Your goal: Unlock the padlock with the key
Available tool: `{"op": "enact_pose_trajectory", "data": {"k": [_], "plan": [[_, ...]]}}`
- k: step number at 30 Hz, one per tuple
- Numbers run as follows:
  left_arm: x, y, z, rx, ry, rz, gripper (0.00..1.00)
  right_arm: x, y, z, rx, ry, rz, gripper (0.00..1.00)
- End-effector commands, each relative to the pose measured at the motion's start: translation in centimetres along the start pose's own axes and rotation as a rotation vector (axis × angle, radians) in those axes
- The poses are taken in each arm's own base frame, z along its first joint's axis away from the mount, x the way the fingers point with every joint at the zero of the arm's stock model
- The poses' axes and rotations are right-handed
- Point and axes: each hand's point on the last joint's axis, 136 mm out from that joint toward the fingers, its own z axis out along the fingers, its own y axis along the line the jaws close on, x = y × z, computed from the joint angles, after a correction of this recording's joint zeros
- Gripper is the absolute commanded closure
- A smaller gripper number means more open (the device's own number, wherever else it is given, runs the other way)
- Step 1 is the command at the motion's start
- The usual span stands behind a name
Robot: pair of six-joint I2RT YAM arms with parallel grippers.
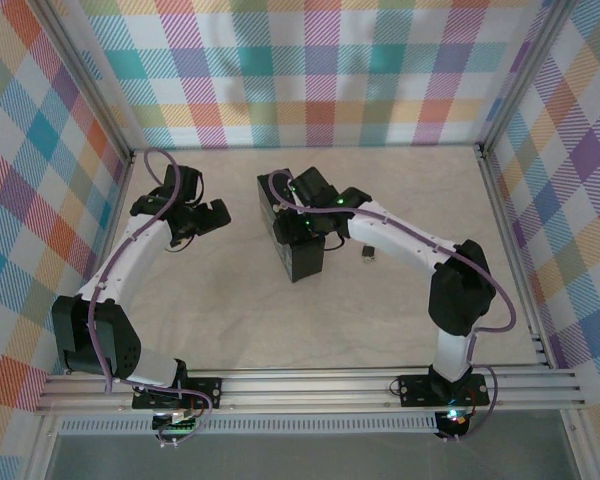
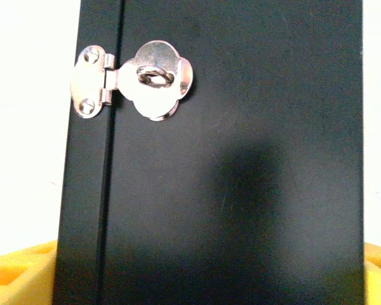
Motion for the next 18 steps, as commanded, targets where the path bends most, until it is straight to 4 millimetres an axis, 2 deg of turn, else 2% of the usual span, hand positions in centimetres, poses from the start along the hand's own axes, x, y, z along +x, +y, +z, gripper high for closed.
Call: {"op": "enact_pose_trajectory", "data": {"k": [1, 5, 11, 15, 18], "plan": [[0.4, -2.5, -0.9, 0.065, 0.015, 0.078, 0.00, 0.3, -0.6, -0.7, -0.116, -0.007, 0.157, 0.21], [1.2, -4.6, -0.8, 0.152, 0.046, 0.081, 0.00, 0.7, -2.9, -0.8, -0.226, -0.036, 0.306, 0.21], [3.2, -9.3, 0.5, 0.305, 0.125, 0.091, 0.00, 1.8, -6.4, -0.5, -0.329, -0.068, 0.450, 0.18], [4.4, -12.5, 1.8, 0.344, 0.157, 0.112, 0.00, 2.3, -7.9, -0.6, -0.392, -0.090, 0.506, 0.15], [4.5, -14.3, 3.2, 0.331, 0.164, 0.107, 0.00, 2.9, -8.7, -0.1, -0.414, -0.083, 0.544, 0.14]]}}
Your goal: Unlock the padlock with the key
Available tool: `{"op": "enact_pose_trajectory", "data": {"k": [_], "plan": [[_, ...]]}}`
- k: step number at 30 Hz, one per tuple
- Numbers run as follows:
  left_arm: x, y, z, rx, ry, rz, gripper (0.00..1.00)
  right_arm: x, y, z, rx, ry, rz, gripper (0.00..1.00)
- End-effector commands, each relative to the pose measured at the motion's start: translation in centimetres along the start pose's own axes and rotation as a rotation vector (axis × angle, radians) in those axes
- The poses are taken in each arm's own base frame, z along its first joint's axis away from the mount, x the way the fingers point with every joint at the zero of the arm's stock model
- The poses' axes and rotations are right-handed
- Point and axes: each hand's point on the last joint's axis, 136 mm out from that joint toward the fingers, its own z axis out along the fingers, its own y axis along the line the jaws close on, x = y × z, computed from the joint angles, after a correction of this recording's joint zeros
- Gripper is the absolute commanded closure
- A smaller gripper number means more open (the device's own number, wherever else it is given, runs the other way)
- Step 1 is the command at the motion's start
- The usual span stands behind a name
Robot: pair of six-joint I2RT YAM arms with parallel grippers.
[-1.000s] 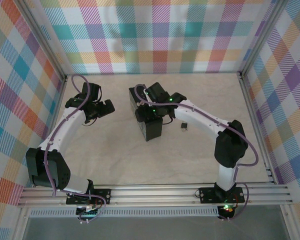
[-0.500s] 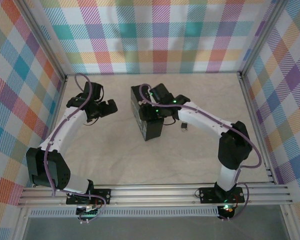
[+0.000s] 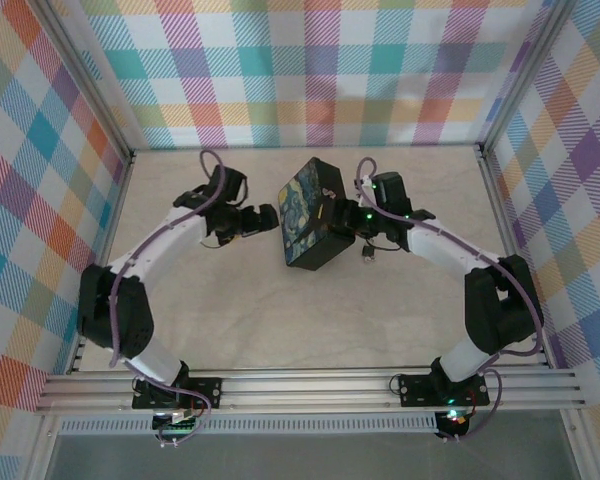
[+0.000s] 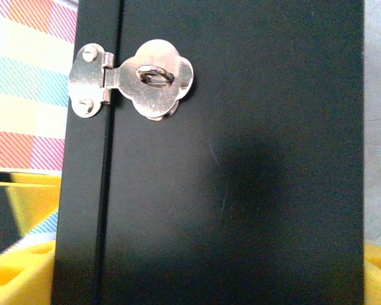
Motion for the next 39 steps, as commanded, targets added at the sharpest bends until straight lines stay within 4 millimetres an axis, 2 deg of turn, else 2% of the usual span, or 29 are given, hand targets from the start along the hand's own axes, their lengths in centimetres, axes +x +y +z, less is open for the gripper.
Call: {"op": "enact_pose_trajectory", "data": {"k": [1, 5, 10, 15, 21, 29, 33, 39], "plan": [[-1.7, -2.5, 1.1, 0.043, -0.032, -0.025, 0.01, 2.0, -1.9, 1.0, -0.017, 0.060, 0.075, 0.13], [-3.3, -2.2, 2.6, -0.081, -0.072, -0.002, 0.01, 2.0, -2.9, 1.6, -0.036, 0.059, 0.118, 0.11], [-4.6, -3.0, 4.7, -0.053, -0.084, -0.011, 0.01, 1.3, -3.6, 2.2, -0.058, 0.050, 0.154, 0.10], [-4.5, -2.9, 7.3, -0.044, -0.060, -0.024, 0.01, 0.9, -4.3, 2.8, -0.074, 0.053, 0.176, 0.10], [-3.5, -1.6, 9.5, -0.047, -0.029, -0.052, 0.02, 0.7, -4.8, 3.0, -0.081, 0.055, 0.182, 0.09], [-2.3, 0.2, 10.6, -0.071, -0.007, -0.066, 0.03, 0.7, -5.7, 3.1, -0.072, 0.063, 0.193, 0.00], [-2.1, 0.8, 10.8, -0.080, -0.003, -0.074, 0.03, 0.6, -6.0, 3.1, -0.052, 0.073, 0.196, 0.00], [-2.2, 1.5, 10.8, -0.113, -0.005, -0.063, 0.03, 1.3, -8.0, 3.1, 0.077, 0.119, 0.201, 0.00]]}}
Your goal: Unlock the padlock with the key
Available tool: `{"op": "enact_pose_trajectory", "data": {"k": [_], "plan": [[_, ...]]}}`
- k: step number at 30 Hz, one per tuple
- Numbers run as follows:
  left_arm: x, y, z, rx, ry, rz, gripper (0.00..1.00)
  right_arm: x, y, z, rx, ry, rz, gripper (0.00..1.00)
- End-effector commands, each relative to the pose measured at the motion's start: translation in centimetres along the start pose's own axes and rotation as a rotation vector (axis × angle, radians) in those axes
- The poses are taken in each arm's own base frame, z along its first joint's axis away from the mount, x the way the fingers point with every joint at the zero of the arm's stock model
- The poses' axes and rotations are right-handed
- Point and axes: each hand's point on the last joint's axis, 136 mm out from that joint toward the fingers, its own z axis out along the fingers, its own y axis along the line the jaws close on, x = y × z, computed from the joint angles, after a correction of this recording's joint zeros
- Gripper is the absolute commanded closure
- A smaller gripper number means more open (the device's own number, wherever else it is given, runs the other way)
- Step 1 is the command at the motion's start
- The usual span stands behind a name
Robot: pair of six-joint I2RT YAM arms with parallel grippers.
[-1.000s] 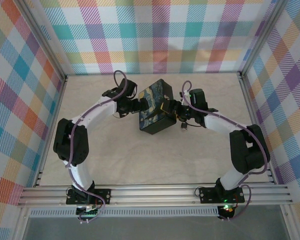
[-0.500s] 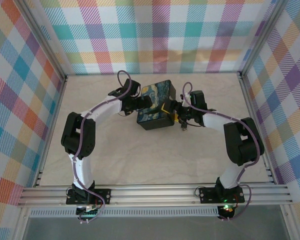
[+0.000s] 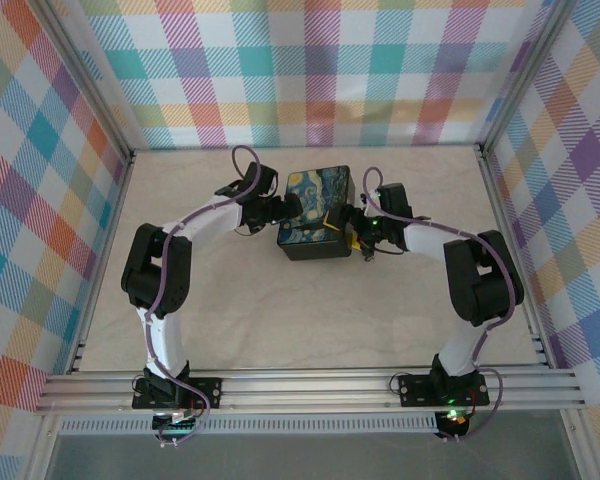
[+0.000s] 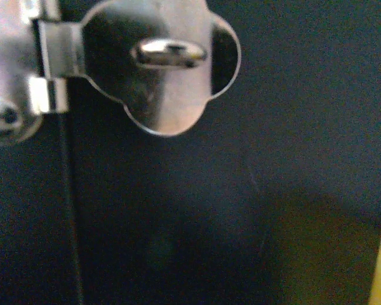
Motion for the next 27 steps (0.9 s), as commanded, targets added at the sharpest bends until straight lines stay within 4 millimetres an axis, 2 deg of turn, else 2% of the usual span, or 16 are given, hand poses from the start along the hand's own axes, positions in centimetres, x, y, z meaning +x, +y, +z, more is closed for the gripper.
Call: {"op": "enact_pose_trajectory", "data": {"k": [1, 9, 13, 15, 19, 23, 27], "plan": [[2.0, 3.9, 1.5, -0.134, 0.069, -0.002, 0.03, -0.3, -2.2, -0.2, 0.129, 0.005, -0.022, 0.00], [2.0, 4.4, 2.0, -0.153, 0.076, 0.005, 0.04, -0.9, -3.9, -0.2, 0.250, 0.040, -0.075, 0.00], [1.7, 4.8, 2.0, -0.160, 0.074, 0.004, 0.04, -1.2, -3.5, 0.5, 0.170, 0.062, -0.103, 0.00], [1.6, 5.2, 2.2, -0.170, 0.076, 0.002, 0.03, -1.9, -3.1, 0.6, 0.091, 0.058, -0.085, 0.00], [1.2, 6.0, 2.6, -0.180, 0.081, -0.011, 0.04, -3.3, -3.5, 1.0, -0.008, 0.049, -0.012, 0.00], [0.9, 6.7, 3.3, -0.190, 0.088, -0.017, 0.04, -4.3, -4.0, 1.8, -0.032, 0.060, 0.020, 0.00], [0.6, 7.2, 3.9, -0.203, 0.092, -0.016, 0.04, -5.2, -5.4, 2.1, 0.037, 0.059, 0.028, 0.00]]}}
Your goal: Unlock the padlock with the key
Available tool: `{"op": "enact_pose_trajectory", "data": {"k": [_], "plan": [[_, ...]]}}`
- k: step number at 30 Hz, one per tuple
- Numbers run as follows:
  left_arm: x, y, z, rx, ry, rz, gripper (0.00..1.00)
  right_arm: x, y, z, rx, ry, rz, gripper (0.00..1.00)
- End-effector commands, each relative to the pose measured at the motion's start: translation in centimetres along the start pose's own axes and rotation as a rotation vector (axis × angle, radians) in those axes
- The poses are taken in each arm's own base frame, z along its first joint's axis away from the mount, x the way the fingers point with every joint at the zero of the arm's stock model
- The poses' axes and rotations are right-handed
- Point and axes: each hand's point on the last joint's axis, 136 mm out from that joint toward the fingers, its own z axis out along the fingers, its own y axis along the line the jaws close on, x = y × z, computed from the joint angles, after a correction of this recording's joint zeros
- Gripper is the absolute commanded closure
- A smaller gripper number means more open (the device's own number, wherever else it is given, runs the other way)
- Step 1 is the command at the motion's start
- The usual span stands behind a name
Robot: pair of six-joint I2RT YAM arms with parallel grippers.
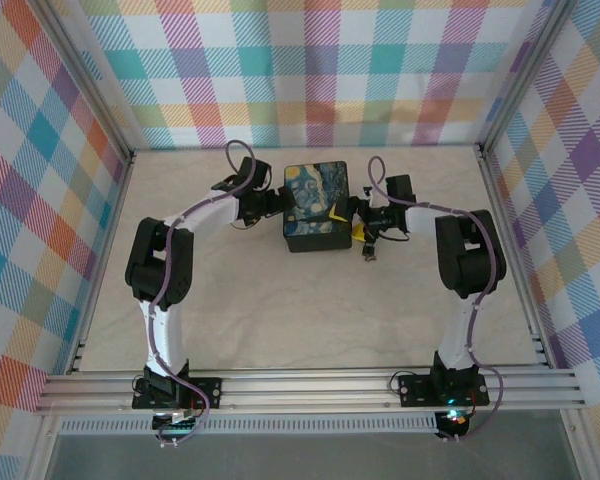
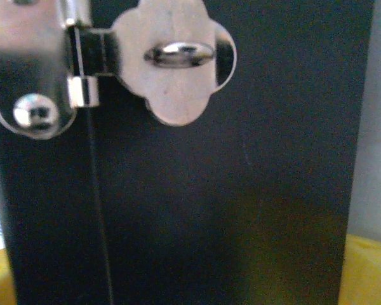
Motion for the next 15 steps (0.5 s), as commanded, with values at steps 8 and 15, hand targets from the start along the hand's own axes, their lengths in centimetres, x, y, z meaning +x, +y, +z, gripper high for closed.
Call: {"op": "enact_pose_trajectory", "data": {"k": [8, 15], "plan": [[3.3, 5.3, 3.5, -0.185, 0.143, 0.022, 0.04, -3.3, -5.2, -1.8, 0.253, -0.042, 0.072, 0.00], [2.7, 5.5, 3.5, -0.195, 0.139, 0.028, 0.04, -5.2, -4.9, -3.5, 0.216, -0.127, 0.080, 0.00]]}}
